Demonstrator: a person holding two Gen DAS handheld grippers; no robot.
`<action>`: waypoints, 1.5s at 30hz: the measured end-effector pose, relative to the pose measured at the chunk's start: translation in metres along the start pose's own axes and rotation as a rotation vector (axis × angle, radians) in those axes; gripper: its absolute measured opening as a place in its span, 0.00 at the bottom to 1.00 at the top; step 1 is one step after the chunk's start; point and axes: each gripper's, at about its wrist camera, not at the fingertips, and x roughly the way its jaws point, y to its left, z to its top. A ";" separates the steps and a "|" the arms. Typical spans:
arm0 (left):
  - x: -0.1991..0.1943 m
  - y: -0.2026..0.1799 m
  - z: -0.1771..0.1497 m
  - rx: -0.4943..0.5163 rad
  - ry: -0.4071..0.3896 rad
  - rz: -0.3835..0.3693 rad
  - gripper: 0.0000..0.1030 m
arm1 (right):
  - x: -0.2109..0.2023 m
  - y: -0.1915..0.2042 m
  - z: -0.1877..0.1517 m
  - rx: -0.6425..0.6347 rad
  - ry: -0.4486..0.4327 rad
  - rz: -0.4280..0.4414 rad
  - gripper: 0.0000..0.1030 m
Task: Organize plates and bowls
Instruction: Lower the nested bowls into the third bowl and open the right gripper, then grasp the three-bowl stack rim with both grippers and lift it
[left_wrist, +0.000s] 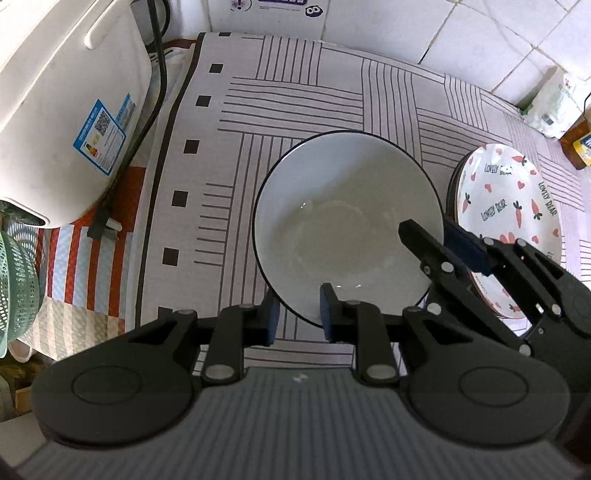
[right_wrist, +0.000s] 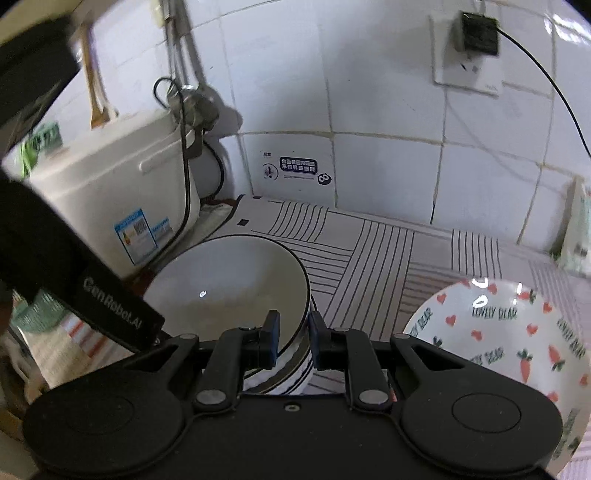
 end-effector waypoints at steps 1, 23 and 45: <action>0.000 0.000 0.000 0.001 -0.001 0.002 0.21 | 0.000 0.001 0.000 -0.014 -0.005 -0.007 0.20; -0.045 0.001 -0.043 0.005 -0.228 -0.154 0.40 | -0.050 -0.016 -0.015 0.180 -0.027 0.095 0.45; -0.013 0.049 -0.055 -0.121 -0.352 -0.295 0.59 | -0.024 0.039 -0.077 -0.068 -0.090 0.067 0.93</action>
